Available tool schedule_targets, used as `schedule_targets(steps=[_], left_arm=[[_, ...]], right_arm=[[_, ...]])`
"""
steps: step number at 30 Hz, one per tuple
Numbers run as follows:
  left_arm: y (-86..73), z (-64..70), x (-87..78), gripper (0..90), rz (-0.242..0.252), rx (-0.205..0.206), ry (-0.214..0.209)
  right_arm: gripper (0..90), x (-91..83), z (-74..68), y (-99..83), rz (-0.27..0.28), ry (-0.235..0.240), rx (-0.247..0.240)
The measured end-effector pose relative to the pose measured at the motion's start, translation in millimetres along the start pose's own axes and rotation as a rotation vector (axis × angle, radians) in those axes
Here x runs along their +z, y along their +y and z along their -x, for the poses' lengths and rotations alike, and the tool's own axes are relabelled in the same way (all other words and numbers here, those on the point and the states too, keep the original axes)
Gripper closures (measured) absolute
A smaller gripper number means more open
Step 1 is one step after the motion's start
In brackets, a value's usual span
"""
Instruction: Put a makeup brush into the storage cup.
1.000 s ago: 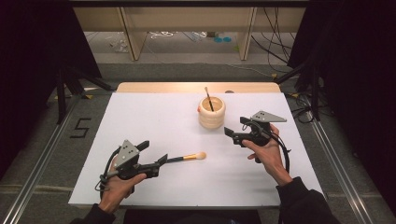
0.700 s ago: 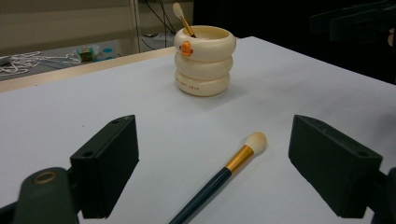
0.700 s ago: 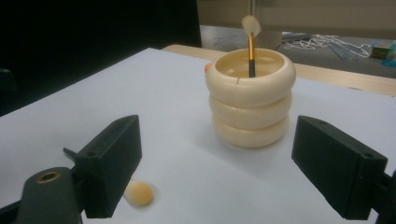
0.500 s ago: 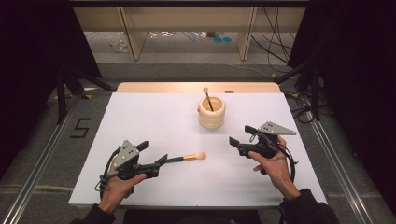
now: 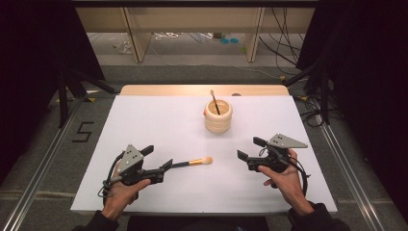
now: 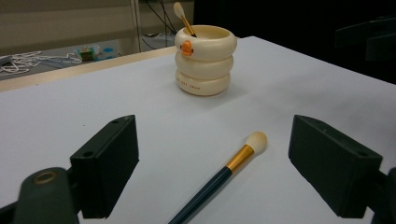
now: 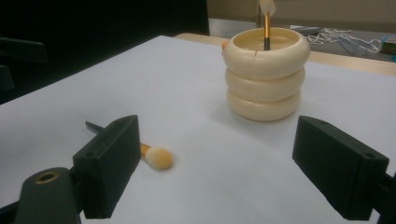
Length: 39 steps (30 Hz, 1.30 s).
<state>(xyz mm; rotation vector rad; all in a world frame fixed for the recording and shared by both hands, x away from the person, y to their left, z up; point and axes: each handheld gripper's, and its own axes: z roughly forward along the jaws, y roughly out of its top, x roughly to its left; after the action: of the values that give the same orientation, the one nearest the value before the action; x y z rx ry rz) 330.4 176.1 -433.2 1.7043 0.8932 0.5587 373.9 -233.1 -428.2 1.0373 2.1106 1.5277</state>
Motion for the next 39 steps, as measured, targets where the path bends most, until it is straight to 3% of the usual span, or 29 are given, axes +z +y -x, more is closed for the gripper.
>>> schedule_targets(steps=[8, 20, 22, 24, 28, 30, 31, 39], left_arm=[[-0.8, 0.4, 0.1, 15.9, 0.003, -0.019, 0.0], [-1.2, 0.3, 1.0, 15.9, -0.014, -0.004, -0.002], [-1.4, 0.7, 2.0, 15.9, -0.014, -0.021, 0.0], [-0.4, -1.2, 2.5, 15.9, -0.021, -0.005, -0.011], [1.0, -1.8, 6.1, 15.9, -0.034, -0.014, -0.028], [2.0, -0.8, 7.3, 15.9, -0.054, 0.008, -0.022], [2.6, -0.7, 7.7, 15.9, -0.071, 0.042, -0.011], [8.2, -4.2, 15.8, 15.9, -0.147, 0.053, -0.047]], right_arm=[[16.1, -6.6, -6.3, -5.1, -0.011, 0.001, -0.014], [16.1, -11.0, -8.5, -9.1, -0.008, 0.013, -0.028], [16.1, -11.3, -8.2, -9.1, -0.012, 0.016, -0.025], [16.1, -10.6, -7.2, -9.4, -0.005, 0.015, -0.036], [16.2, -13.2, -8.0, -10.0, -0.021, 0.007, -0.036], [16.2, -14.1, -8.2, -10.2, -0.022, 0.001, -0.034], [16.2, -14.0, -8.3, -10.1, -0.022, 0.002, -0.033], [16.2, -10.6, -8.9, -9.6, -0.03, 0.01, -0.041]])
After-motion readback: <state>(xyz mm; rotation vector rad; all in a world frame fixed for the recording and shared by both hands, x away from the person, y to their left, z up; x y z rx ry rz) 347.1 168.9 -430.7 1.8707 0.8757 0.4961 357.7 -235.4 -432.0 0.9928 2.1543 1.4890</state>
